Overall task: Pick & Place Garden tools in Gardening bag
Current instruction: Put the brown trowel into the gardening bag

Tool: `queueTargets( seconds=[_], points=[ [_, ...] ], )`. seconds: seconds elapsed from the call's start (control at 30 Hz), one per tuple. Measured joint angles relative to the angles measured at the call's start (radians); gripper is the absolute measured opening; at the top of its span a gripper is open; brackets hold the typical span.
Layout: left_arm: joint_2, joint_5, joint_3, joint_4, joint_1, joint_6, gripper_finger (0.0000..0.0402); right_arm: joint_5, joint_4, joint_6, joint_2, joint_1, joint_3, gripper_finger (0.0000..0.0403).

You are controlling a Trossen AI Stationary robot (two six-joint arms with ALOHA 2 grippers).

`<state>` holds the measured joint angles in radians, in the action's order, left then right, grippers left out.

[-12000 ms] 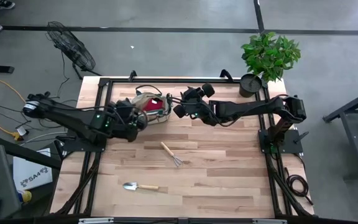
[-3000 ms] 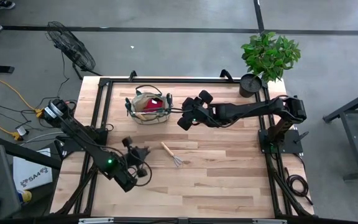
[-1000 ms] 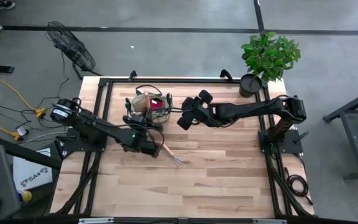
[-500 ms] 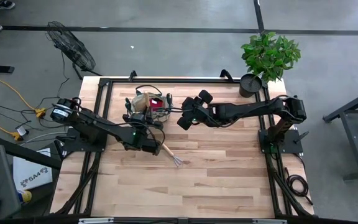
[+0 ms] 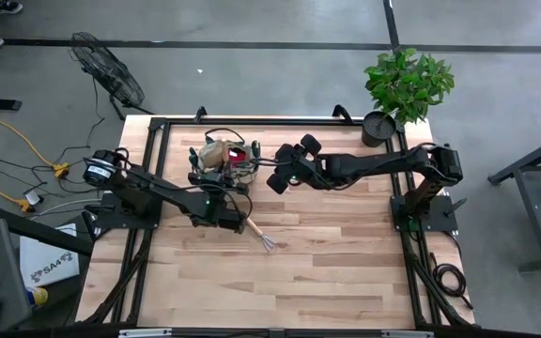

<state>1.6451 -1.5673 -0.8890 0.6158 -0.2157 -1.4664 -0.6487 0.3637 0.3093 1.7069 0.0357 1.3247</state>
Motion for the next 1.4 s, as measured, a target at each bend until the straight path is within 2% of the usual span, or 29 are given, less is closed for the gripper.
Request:
queueTargets(
  seconds=[0.4, 1.13, 1.4],
  points=[
    [0.022, -0.001, 0.000, -0.019, 0.001, 0.040, 0.0045, -0.001, -0.001, 0.001, 0.000, -0.001, 0.000, 0.0178],
    [0.037, 0.113, 0.000, -0.011, 0.014, 0.059, 0.0046, 0.004, 0.005, 0.000, 0.000, -0.001, 0.000, 0.0178],
    [0.037, 0.147, 0.000, 0.015, 0.014, 0.059, 0.0131, 0.005, 0.007, 0.000, 0.000, -0.001, 0.000, 0.0178]
  ],
)
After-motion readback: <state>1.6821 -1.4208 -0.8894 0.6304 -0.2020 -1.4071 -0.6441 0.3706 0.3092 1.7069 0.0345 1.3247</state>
